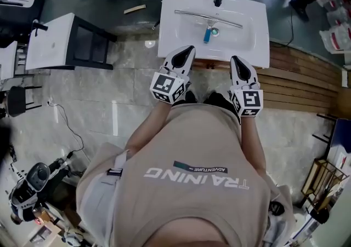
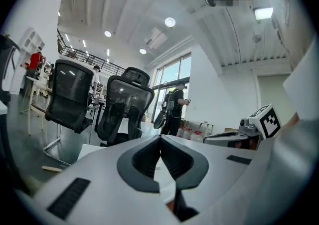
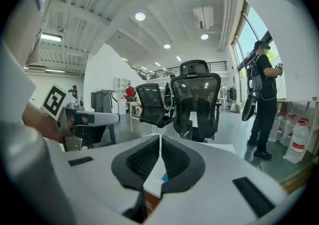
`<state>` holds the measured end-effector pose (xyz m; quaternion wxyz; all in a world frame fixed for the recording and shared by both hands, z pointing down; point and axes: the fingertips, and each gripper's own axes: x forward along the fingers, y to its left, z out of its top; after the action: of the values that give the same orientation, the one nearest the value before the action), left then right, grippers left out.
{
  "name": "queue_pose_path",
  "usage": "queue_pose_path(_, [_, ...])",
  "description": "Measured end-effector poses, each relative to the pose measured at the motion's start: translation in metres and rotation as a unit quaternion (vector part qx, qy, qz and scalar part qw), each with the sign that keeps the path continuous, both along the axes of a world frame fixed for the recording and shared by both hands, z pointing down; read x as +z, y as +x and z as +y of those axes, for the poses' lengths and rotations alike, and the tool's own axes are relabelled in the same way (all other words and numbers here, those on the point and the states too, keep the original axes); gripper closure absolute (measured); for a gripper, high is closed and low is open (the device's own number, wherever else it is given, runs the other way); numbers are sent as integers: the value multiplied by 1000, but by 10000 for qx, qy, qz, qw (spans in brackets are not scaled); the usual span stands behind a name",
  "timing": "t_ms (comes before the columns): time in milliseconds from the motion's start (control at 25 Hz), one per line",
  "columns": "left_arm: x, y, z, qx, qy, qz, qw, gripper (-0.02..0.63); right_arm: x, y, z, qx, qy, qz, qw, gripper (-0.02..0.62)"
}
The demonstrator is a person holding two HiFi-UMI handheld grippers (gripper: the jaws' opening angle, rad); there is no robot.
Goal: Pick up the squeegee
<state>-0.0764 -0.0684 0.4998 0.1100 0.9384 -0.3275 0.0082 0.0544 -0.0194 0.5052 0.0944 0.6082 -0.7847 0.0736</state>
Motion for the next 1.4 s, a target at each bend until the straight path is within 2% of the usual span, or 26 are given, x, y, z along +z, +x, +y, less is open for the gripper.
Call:
queue_pose_path(560, [-9,4,-14,-310,97,-120,9994,594,-8,7,-30,-358,138,-83,9992,560])
queue_pose_path(1000, [-15,49,-27,-458,234,-251,9984,594,-4,51,-45,-520,155,-180,9984,560])
queue_pose_path(1400, [-14,58,-32,-1050,213,-405,9934,594,5,69,-53,-977,122,-332,9946,560])
